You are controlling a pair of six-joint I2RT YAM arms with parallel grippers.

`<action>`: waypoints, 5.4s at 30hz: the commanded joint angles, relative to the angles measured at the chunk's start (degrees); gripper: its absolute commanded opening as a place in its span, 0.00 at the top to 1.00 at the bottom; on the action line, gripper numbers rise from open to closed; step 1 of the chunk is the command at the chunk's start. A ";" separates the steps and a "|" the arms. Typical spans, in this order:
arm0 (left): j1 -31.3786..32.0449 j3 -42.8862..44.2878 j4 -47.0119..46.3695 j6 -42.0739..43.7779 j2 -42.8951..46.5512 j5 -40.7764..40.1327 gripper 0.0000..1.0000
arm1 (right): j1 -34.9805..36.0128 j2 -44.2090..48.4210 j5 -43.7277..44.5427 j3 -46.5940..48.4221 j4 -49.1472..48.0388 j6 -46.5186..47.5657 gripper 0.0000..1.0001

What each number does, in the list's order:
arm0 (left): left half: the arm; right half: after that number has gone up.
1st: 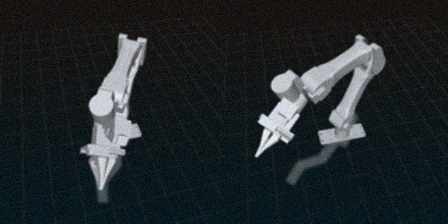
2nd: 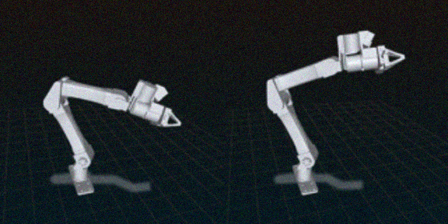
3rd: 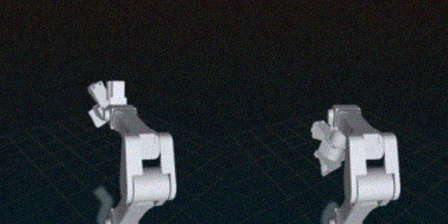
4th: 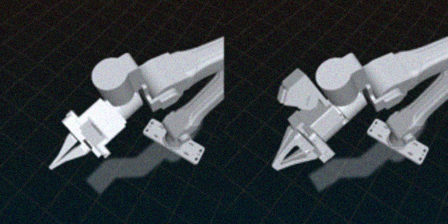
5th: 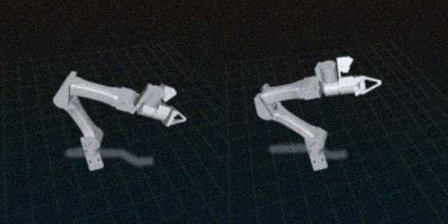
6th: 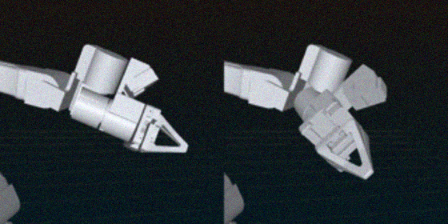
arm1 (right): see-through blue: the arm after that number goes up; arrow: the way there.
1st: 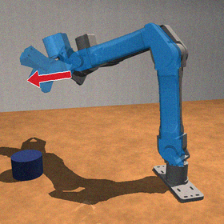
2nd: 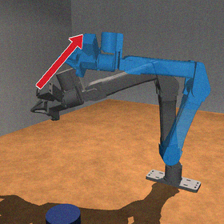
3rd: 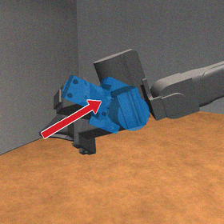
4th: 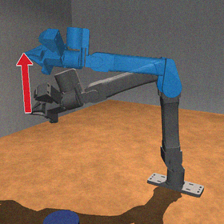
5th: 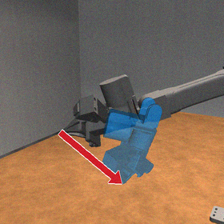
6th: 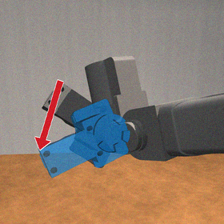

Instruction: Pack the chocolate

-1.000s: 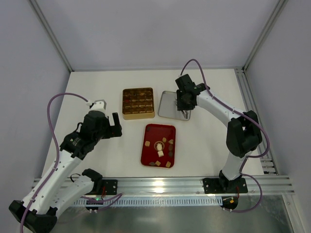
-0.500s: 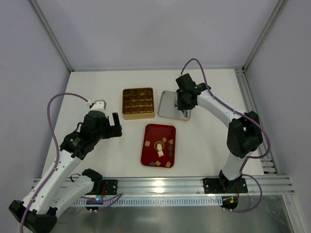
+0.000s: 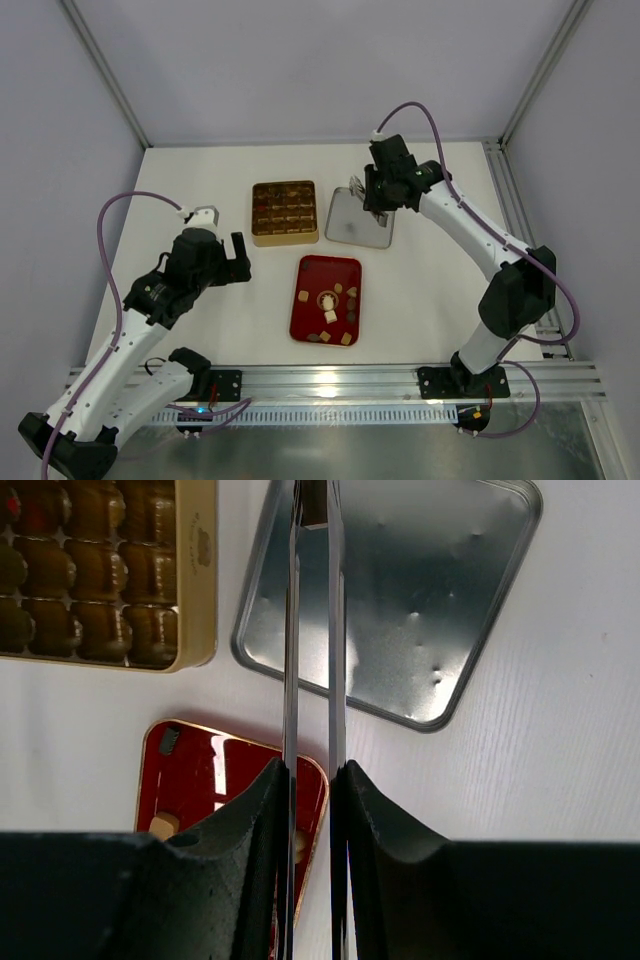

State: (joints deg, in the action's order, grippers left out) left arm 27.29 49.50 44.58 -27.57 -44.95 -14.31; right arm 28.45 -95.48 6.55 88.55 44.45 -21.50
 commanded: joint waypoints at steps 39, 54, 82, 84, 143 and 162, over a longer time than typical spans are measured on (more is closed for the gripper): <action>-0.22 -0.10 -1.16 0.33 1.00 -0.64 0.00 | 17.70 -22.29 0.22 27.73 -1.12 -3.46 0.78; -0.22 -0.10 -1.25 0.24 1.18 -0.72 0.00 | 17.78 -24.05 1.36 29.57 -0.94 -3.20 0.55; -0.22 -0.10 -1.34 0.33 1.00 -0.37 0.00 | 19.89 18.12 4.62 -8.71 4.15 -5.22 0.53; -0.22 -0.10 -1.25 0.24 1.00 -0.46 0.00 | 20.68 22.51 4.09 -12.25 5.12 -6.36 0.53; -0.22 -0.10 -1.25 0.24 0.65 -0.37 0.00 | 39.05 26.84 -0.75 -22.81 15.41 -18.66 0.58; -0.22 -0.10 -1.16 0.24 0.74 -0.29 0.00 | 41.78 23.50 0.49 -24.13 14.18 -20.52 0.57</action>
State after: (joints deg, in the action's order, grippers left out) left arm 27.29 49.34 44.60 -27.59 -44.73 -14.35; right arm 69.71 -71.79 6.48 63.44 60.31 -40.97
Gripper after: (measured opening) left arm 0.996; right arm 0.432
